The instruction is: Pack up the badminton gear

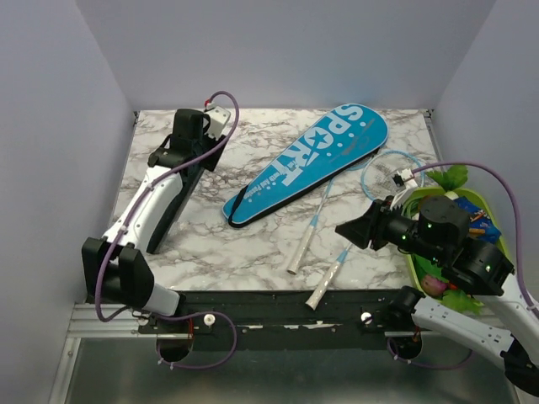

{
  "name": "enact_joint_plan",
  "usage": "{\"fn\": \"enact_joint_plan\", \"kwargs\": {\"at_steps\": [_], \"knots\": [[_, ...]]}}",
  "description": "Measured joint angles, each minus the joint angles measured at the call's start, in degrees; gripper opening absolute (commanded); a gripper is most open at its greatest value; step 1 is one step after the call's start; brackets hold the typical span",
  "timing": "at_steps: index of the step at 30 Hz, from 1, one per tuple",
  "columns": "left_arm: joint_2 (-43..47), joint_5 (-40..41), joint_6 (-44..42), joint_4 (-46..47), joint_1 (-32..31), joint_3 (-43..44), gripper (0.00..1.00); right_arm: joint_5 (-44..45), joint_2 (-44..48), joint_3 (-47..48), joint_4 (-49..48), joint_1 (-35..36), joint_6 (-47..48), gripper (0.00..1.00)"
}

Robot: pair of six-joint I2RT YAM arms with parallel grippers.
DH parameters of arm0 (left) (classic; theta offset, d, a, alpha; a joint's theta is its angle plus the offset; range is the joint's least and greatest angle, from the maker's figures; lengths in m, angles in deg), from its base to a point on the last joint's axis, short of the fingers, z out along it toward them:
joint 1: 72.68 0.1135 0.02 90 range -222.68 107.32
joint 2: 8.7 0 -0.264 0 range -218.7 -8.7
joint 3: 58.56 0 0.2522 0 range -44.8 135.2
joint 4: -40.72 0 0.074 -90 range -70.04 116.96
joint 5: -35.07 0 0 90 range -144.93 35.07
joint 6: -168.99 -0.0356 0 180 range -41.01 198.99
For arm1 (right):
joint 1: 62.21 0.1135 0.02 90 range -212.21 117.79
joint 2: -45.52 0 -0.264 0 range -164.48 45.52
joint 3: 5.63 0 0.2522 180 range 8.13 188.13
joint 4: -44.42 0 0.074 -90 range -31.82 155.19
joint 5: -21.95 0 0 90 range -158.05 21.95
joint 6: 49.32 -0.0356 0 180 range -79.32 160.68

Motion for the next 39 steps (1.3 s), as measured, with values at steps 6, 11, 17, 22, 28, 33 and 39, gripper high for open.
{"fn": "enact_joint_plan", "kwargs": {"at_steps": [6, 11, 17, 22, 28, 33, 39], "knots": [[-10.0, 7.5, -0.3, 8.2, 8.2, -2.1, 0.00, -0.1, 0.2, -2.5, 0.1, 0.0, -0.8, 0.50], [-24.0, 14.4, 0.5, 13.4, 11.5, -0.6, 0.29, -0.6, 0.2, -4.7, -0.8, 0.0, -1.9, 0.62], [-34.1, 21.4, 1.3, 16.3, 12.6, 1.6, 0.57, -1.7, -0.5, -7.9, -2.9, 0.0, -3.3, 0.68], [-34.4, 25.3, 1.5, 19.6, 13.2, 3.2, 0.99, -2.0, -2.5, -9.1, -4.9, 0.0, -3.9, 0.70], [-31.6, 27.0, 4.0, 20.8, 13.6, 3.3, 0.99, -3.1, -6.4, -9.7, -6.7, 0.0, -4.1, 0.73], [-19.6, 23.1, 8.4, 19.9, 12.1, 1.5, 0.99, -2.5, -8.8, -9.7, -7.2, 0.0, -4.0, 0.75], [-3.3, 19.9, 9.5, 21.1, -0.9, -5.8, 0.99, 5.3, -10.4, -10.2, -7.6, 0.0, -4.8, 0.73]]}}
